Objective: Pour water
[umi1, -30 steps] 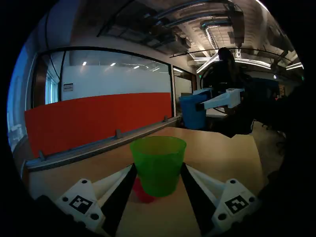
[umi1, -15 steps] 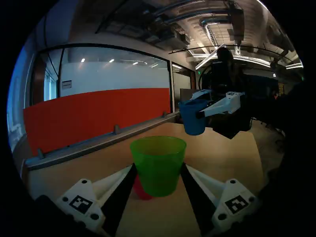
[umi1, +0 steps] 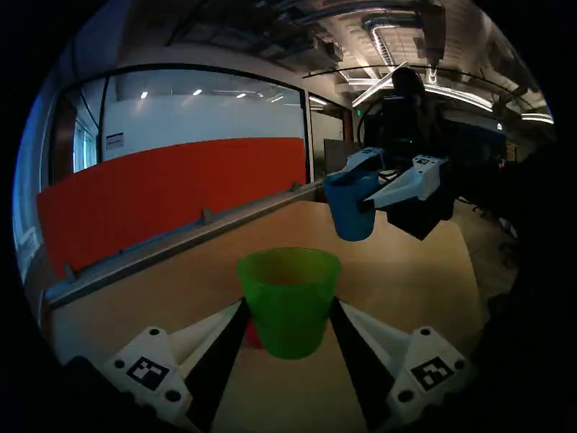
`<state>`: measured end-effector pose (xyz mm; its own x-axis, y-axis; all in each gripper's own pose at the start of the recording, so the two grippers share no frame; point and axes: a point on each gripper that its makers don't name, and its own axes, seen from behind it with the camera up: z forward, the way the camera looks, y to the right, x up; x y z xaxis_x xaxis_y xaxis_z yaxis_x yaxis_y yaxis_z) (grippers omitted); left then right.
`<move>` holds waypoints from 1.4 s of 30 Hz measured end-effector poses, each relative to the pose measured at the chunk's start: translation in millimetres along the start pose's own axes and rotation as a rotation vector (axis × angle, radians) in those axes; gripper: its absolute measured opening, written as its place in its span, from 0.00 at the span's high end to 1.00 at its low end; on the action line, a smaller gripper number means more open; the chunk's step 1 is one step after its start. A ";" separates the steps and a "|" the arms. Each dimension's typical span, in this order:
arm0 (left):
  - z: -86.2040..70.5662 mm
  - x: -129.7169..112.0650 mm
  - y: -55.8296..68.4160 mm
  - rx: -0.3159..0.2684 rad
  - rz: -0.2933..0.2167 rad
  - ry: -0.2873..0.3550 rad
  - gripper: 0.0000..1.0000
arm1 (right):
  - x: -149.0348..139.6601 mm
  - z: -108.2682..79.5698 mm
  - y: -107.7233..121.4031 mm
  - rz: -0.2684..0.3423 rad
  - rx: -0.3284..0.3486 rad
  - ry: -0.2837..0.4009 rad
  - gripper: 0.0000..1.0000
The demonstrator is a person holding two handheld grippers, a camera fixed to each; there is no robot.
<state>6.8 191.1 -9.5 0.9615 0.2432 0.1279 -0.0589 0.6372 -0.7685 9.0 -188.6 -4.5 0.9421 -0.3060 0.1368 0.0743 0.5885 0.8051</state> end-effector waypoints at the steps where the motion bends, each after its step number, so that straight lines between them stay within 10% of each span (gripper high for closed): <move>1: 0.8 -2.8 0.3 -0.002 0.001 -0.009 0.22 | -2.7 0.8 -0.5 -0.002 0.002 -0.006 0.09; 42: 11.6 -86.1 13.3 -0.093 0.043 -0.275 0.22 | -88.5 32.8 -17.5 -0.006 0.068 -0.196 0.09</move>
<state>-79.9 187.1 -23.4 0.8489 0.4658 0.2499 -0.0606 0.5554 -0.8294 -86.4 -196.4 -11.8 0.8594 -0.4534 0.2361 0.0512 0.5360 0.8427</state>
